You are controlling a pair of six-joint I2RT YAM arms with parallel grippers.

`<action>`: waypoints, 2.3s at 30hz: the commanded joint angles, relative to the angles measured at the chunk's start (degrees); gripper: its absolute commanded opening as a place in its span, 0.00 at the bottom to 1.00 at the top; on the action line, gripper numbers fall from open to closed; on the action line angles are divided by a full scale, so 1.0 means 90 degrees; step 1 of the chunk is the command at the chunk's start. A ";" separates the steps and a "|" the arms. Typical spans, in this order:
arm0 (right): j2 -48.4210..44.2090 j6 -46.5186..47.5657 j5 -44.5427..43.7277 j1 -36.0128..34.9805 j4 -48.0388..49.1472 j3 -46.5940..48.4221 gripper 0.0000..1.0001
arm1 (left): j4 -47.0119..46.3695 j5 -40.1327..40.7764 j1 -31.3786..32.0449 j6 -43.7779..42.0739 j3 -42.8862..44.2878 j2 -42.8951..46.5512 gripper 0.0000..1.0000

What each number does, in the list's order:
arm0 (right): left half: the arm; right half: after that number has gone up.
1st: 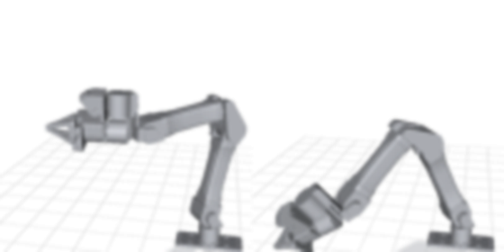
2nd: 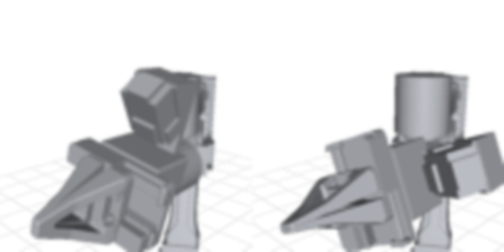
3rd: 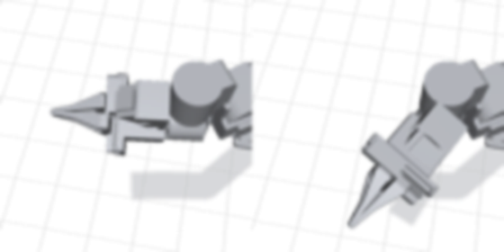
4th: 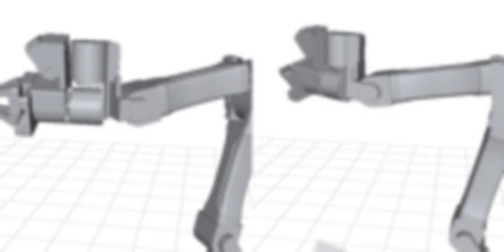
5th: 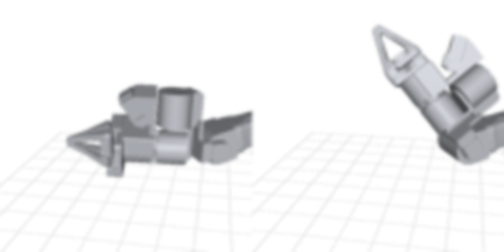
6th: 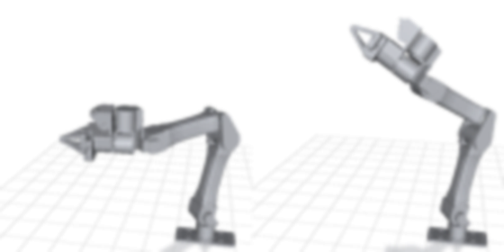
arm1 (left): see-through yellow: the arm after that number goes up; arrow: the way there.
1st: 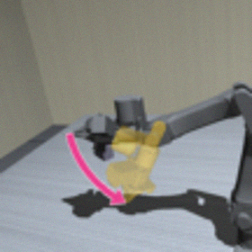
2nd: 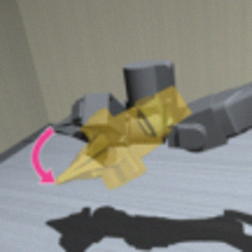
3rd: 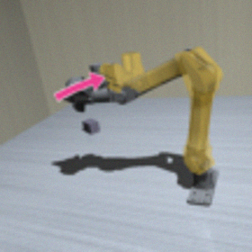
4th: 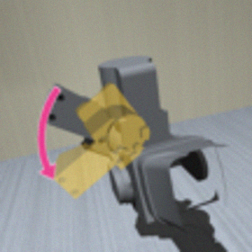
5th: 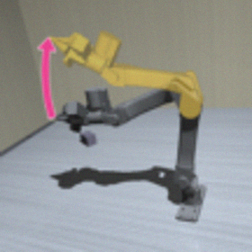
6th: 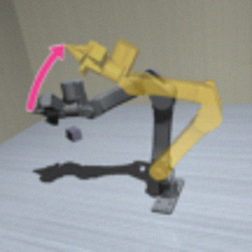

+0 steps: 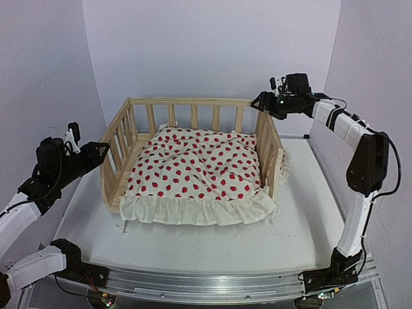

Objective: Set up the pet bed

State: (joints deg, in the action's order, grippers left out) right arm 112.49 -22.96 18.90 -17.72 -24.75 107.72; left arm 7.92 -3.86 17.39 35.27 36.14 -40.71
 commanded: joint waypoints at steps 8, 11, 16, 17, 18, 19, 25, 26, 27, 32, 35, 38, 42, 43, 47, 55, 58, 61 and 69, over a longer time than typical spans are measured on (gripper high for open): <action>0.0099 0.2451 -0.0931 0.0185 -0.3870 0.2154 0.98 | -0.1598 -0.4529 0.0995 0.0984 -0.0338 0.0017 0.59; -0.0199 0.2464 -0.1978 0.0185 -0.4632 0.2867 0.98 | -0.1605 -0.4869 0.1010 0.0916 -0.0417 0.0088 0.63; -0.1189 0.2886 -0.3016 0.0188 -0.4670 0.2608 0.98 | -0.0380 -0.4383 0.1008 0.0067 -0.0038 0.0393 0.70; -0.1361 0.2892 -0.3028 0.0188 -0.4680 0.2547 0.98 | 0.0138 -0.3947 0.1008 -0.0193 0.0212 0.0497 0.71; -0.1541 0.2888 -0.2919 0.0172 -0.4682 0.2458 0.98 | 0.0481 -0.3487 0.1008 -0.0394 0.0415 0.0592 0.72; -0.1712 0.2844 -0.2748 0.0118 -0.4656 0.2281 0.98 | 0.0785 -0.2998 0.1008 -0.0481 0.0633 0.0732 0.73; -0.2640 0.2600 -0.1870 -0.1465 -0.3786 0.0723 0.98 | 0.0998 -0.1212 0.1008 0.0234 0.0294 0.1467 0.79; -0.2616 0.2404 -0.1742 -0.1941 -0.3694 0.0560 0.98 | 0.0900 -0.1389 0.1008 0.0257 0.0206 0.1345 0.78; -0.2579 0.2374 -0.1700 -0.2161 -0.3580 0.0414 0.98 | 0.0816 -0.1591 0.1008 0.0259 0.0141 0.1188 0.75; -0.2230 0.3421 -0.0886 -0.3902 -0.2359 -0.0506 0.93 | 0.0449 -0.2090 0.1008 0.0243 -0.0186 0.0750 0.55; -0.1824 0.4240 0.0058 -0.4394 -0.1682 -0.0841 0.84 | 0.0414 -0.1882 0.1008 0.0340 -0.0455 0.0865 0.47; -0.1180 0.4680 0.0992 -0.4533 -0.1413 -0.0765 0.71 | 0.0405 -0.1599 0.1008 0.0638 -0.0747 0.0949 0.42; -0.0537 0.5078 0.1473 -0.4756 -0.1183 -0.0682 0.64 | -0.0377 -0.2165 0.1008 0.0776 -0.1182 0.0605 0.39; -0.0414 0.5213 0.1629 -0.4789 -0.1102 -0.0722 0.59 | -0.0673 -0.2416 0.1015 0.0829 -0.1287 0.0423 0.38; -0.0184 0.5822 0.1880 -0.4931 -0.0452 -0.1228 0.49 | -0.1674 -0.3130 0.1077 0.1116 -0.1573 -0.0337 0.34; -0.0035 0.6630 0.1693 -0.5002 0.0381 -0.1988 0.35 | -0.1954 -0.2530 0.2179 0.1210 -0.1705 -0.0641 0.33; -0.0021 0.6837 0.1578 -0.4998 0.0389 -0.2194 0.32 | -0.2192 -0.2350 0.2608 0.1305 -0.1726 -0.0905 0.32; -0.0211 0.7146 0.1512 -0.4998 0.0382 -0.2620 0.30 | -0.2190 -0.2227 0.2706 0.1341 -0.1776 -0.0794 0.32; -0.0928 0.6980 0.1542 -0.5004 0.0299 -0.3498 0.31 | -0.1431 -0.1432 0.2707 0.1197 -0.1952 0.0132 0.38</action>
State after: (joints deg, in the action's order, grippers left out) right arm 110.02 40.56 33.47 -62.78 -22.63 77.76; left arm -6.61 -20.75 41.54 46.92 18.13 -41.93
